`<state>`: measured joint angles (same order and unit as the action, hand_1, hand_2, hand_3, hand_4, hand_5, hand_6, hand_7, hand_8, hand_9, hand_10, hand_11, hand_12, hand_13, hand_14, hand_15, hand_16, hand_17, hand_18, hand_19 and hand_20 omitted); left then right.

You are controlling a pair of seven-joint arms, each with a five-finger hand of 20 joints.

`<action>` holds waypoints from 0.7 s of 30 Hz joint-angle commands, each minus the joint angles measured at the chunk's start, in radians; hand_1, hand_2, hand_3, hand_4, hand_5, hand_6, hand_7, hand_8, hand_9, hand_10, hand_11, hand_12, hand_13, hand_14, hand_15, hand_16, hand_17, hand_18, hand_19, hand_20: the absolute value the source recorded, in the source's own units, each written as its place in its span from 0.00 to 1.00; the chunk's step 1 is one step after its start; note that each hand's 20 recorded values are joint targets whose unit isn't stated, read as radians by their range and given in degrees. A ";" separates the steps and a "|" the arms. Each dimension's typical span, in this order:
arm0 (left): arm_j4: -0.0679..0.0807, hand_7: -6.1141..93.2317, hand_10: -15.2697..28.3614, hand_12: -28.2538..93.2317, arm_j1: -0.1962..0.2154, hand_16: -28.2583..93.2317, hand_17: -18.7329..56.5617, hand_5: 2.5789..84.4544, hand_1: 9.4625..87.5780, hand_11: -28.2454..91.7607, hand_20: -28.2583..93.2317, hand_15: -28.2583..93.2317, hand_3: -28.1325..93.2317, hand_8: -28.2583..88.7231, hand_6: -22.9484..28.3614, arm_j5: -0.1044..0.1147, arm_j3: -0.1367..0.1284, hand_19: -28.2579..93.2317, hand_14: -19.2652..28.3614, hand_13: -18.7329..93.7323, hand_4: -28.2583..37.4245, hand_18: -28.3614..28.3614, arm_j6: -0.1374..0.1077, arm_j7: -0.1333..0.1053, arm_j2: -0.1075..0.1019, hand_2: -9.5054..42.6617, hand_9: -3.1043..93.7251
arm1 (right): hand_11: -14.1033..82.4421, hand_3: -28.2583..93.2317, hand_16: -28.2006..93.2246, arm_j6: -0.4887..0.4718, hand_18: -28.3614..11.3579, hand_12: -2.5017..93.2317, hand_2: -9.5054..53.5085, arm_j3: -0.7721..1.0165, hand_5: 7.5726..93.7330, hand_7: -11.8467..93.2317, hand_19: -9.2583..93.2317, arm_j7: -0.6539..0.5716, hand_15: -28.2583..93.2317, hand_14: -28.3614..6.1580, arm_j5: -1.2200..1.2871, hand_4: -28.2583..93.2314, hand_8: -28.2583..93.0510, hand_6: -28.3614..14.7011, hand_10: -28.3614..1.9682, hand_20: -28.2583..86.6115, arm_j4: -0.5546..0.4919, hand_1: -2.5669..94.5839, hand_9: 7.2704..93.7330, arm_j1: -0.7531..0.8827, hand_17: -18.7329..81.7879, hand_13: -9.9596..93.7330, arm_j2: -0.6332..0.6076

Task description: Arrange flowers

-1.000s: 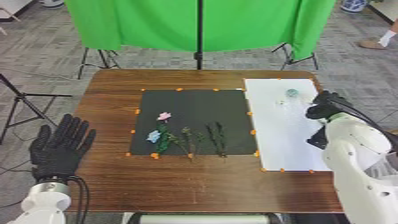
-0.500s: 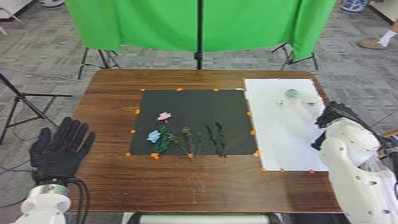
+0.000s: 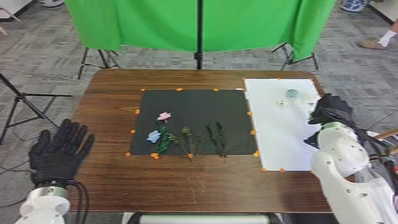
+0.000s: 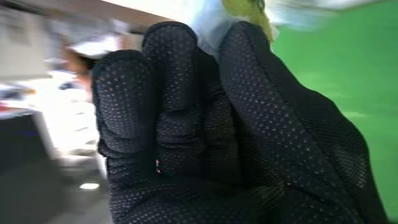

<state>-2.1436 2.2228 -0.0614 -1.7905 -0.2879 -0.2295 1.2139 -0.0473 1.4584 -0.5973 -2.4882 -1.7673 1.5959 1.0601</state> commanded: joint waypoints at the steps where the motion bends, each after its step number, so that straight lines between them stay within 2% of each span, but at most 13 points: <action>1: 0.000 0.23 0.69 0.34 0.008 0.19 0.19 0.55 0.24 0.43 0.39 0.59 0.83 0.16 0.62 0.002 0.005 0.52 0.72 0.44 0.00 0.75 -0.008 0.010 0.002 0.52 0.45 | 0.32 0.79 0.58 0.013 0.34 0.54 0.00 -0.176 0.71 0.51 0.91 0.189 0.58 0.66 -0.023 0.00 0.32 0.62 0.54 0.43 -0.132 0.72 0.82 -0.135 0.65 0.79 0.039; 3: -0.002 0.23 0.69 0.34 0.012 0.19 0.19 0.55 0.24 0.43 0.39 0.59 0.83 0.16 0.62 0.003 0.003 0.52 0.72 0.44 0.00 0.75 -0.009 0.008 0.003 0.52 0.45 | 0.32 0.80 0.58 -0.010 0.34 0.54 0.00 -0.243 0.70 0.51 0.91 0.237 0.58 0.66 -0.019 0.00 0.33 0.62 0.54 0.43 -0.124 0.71 0.82 -0.176 0.64 0.79 0.068; 5: -0.003 0.23 0.69 0.34 0.016 0.19 0.19 0.55 0.24 0.43 0.39 0.59 0.83 0.16 0.62 0.006 0.003 0.52 0.71 0.44 0.00 0.75 -0.013 0.007 0.001 0.52 0.45 | 0.32 0.80 0.58 -0.062 0.33 0.54 0.00 -0.332 0.70 0.51 0.91 0.201 0.58 0.66 -0.018 0.00 0.33 0.63 0.54 0.44 -0.107 0.71 0.82 -0.227 0.64 0.79 0.096; 7: -0.002 0.23 0.69 0.34 0.014 0.19 0.19 0.55 0.24 0.43 0.39 0.59 0.83 0.16 0.62 0.007 0.002 0.52 0.71 0.44 0.00 0.75 -0.012 0.007 -0.002 0.52 0.45 | 0.32 0.80 0.58 -0.104 0.32 0.53 0.00 -0.401 0.71 0.51 0.92 0.230 0.58 0.66 -0.025 0.00 0.33 0.62 0.54 0.44 -0.084 0.71 0.82 -0.269 0.64 0.79 0.129; 10: 0.002 0.23 0.69 0.34 0.002 0.19 0.19 0.55 0.24 0.43 0.39 0.59 0.83 0.16 0.62 0.003 0.005 0.52 0.72 0.44 0.00 0.75 -0.014 0.016 -0.007 0.52 0.45 | 0.32 0.80 0.58 -0.121 0.30 0.53 0.00 -0.496 0.71 0.51 0.92 0.298 0.58 0.65 -0.070 0.00 0.33 0.62 0.53 0.45 -0.040 0.71 0.82 -0.319 0.64 0.79 0.165; 14: 0.004 0.23 0.69 0.34 -0.011 0.19 0.19 0.55 0.24 0.43 0.39 0.59 0.83 0.16 0.62 0.009 0.013 0.52 0.72 0.44 0.00 0.75 -0.014 0.024 -0.016 0.52 0.45 | 0.32 0.80 0.58 -0.216 0.29 0.53 0.00 -0.568 0.71 0.51 0.92 0.318 0.58 0.65 -0.028 0.00 0.33 0.62 0.52 0.45 -0.005 0.71 0.82 -0.352 0.64 0.79 0.217; 16: 0.014 0.23 0.68 0.34 -0.032 0.19 0.19 0.55 0.24 0.43 0.39 0.59 0.83 0.16 0.62 0.005 0.024 0.52 0.72 0.44 0.00 0.75 -0.012 0.028 -0.020 0.52 0.45 | 0.32 0.80 0.57 -0.234 0.29 0.53 0.00 -0.600 0.72 0.51 0.92 0.336 0.58 0.65 -0.056 0.00 0.33 0.61 0.52 0.46 0.007 0.71 0.82 -0.359 0.63 0.79 0.226; 18: 0.012 0.23 0.68 0.34 -0.036 0.19 0.19 0.55 0.24 0.43 0.39 0.59 0.83 0.16 0.62 0.002 0.028 0.52 0.72 0.44 0.00 0.75 -0.004 0.030 -0.022 0.52 0.45 | 0.32 0.80 0.57 -0.234 0.29 0.53 0.00 -0.627 0.72 0.51 0.92 0.341 0.58 0.65 -0.070 0.00 0.33 0.61 0.52 0.46 0.009 0.71 0.82 -0.358 0.63 0.79 0.230; 20: 0.013 0.23 0.69 0.34 -0.044 0.19 0.19 0.55 0.24 0.43 0.39 0.59 0.83 0.16 0.62 0.002 0.030 0.52 0.72 0.44 0.00 0.75 -0.007 0.035 -0.026 0.52 0.45 | 0.32 0.80 0.57 -0.236 0.28 0.53 0.00 -0.652 0.72 0.51 0.92 0.336 0.58 0.65 -0.086 0.00 0.34 0.61 0.52 0.46 0.009 0.71 0.82 -0.363 0.63 0.79 0.228; 21: 0.003 0.23 0.69 0.34 -0.028 0.19 0.19 0.55 0.24 0.43 0.39 0.59 0.83 0.16 0.62 0.006 0.023 0.52 0.71 0.44 0.00 0.75 0.000 0.034 -0.024 0.52 0.45 | 0.32 0.80 0.57 -0.233 0.28 0.53 0.00 -0.676 0.72 0.51 0.92 0.324 0.58 0.65 -0.095 0.00 0.34 0.61 0.52 0.46 -0.001 0.71 0.82 -0.364 0.63 0.79 0.216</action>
<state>-2.1396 2.2000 -0.0609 -1.7754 -0.2890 -0.2157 1.1982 -0.2845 0.8735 -0.2648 -2.5320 -1.7514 1.2300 1.2658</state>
